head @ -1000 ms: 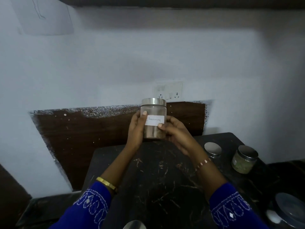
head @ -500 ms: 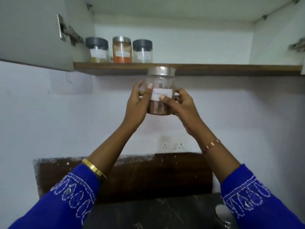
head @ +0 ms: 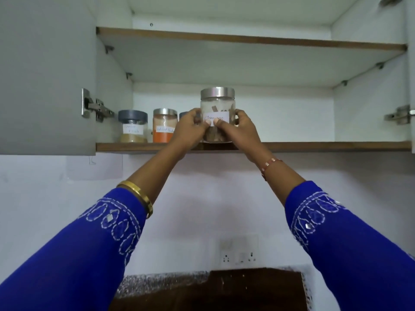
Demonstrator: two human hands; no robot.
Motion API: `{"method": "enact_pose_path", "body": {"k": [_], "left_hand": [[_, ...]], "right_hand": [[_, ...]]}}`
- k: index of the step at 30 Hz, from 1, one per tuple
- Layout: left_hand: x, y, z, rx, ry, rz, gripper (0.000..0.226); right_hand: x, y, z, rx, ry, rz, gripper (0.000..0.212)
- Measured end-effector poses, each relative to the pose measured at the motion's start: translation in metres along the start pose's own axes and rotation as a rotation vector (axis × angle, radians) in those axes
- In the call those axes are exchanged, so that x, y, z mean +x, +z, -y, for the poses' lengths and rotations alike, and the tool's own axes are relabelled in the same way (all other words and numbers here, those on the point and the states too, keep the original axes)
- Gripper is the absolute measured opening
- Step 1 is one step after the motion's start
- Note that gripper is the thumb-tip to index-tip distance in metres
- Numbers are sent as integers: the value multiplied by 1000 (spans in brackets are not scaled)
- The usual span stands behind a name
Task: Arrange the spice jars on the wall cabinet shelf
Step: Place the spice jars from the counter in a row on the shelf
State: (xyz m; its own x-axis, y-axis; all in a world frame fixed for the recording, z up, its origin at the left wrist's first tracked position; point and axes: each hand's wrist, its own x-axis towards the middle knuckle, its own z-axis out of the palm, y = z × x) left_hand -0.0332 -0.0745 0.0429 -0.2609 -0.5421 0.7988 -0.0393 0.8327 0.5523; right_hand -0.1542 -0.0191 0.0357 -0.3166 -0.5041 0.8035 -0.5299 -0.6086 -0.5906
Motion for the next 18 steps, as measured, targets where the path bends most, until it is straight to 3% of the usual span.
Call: {"method": "enact_pose_path", "body": {"k": [8,14,18], "left_hand": [[36,14,26,186,-28,80,43],[63,26,35,621,-139,273,58],[73,32,39,752,-174,369,57]], "right_hand": [[46,1,-28,-248,94,105,57],[78,3,-39,-430,234,207,59],[94,8,-50,-530,290,212,71]]}}
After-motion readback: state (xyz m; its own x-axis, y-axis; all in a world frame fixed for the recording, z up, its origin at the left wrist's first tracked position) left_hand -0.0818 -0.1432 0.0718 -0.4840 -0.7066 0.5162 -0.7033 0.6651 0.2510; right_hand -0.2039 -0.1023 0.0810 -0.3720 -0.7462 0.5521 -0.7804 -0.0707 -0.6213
